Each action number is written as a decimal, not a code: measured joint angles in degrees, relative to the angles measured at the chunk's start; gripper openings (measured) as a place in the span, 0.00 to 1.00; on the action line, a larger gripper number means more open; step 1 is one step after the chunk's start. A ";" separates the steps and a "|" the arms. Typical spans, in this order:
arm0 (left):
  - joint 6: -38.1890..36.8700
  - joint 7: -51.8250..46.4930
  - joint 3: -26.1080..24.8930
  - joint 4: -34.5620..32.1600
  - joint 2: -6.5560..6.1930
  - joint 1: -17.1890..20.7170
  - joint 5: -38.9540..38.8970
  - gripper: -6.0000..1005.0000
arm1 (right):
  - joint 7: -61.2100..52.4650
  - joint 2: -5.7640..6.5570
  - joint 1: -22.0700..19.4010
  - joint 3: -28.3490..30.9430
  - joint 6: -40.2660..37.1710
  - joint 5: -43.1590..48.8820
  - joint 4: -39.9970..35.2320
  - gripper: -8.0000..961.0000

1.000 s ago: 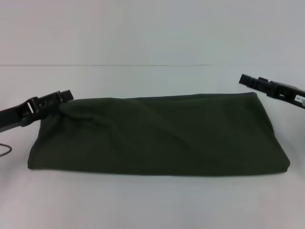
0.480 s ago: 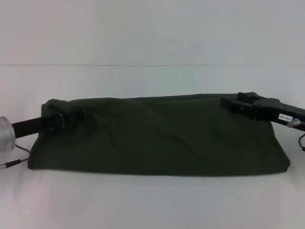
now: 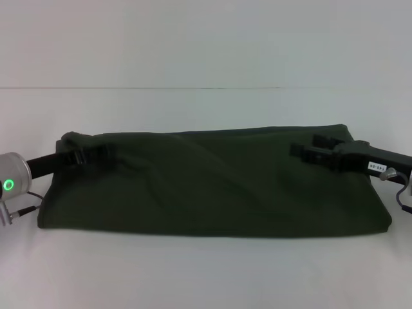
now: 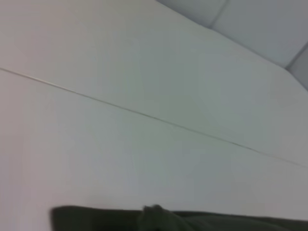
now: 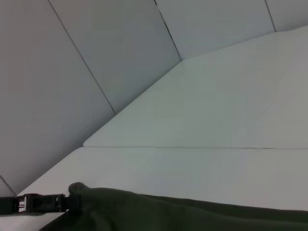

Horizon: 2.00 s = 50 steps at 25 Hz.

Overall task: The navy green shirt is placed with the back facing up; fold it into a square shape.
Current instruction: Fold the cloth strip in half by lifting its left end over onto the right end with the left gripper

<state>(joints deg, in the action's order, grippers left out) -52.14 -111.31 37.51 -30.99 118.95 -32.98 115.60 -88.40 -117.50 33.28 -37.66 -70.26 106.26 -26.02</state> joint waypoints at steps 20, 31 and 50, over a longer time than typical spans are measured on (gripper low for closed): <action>5.71 -1.27 -1.38 -1.13 0.21 2.30 -10.52 0.86 | -0.01 -0.45 0.04 -0.75 0.24 0.00 -0.23 0.92; -11.65 -10.34 -0.02 -0.19 -4.05 2.17 -11.72 0.86 | 6.91 -0.18 0.00 -8.78 -1.15 0.07 -0.78 0.92; -19.46 -27.92 0.09 -3.51 -10.81 2.03 5.92 0.86 | 18.35 -1.51 -2.13 -18.98 -2.33 0.13 -8.34 0.92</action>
<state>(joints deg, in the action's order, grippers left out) -71.61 -139.23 37.60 -34.50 108.14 -30.95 121.52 -70.05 -119.01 31.15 -56.64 -72.58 106.39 -34.37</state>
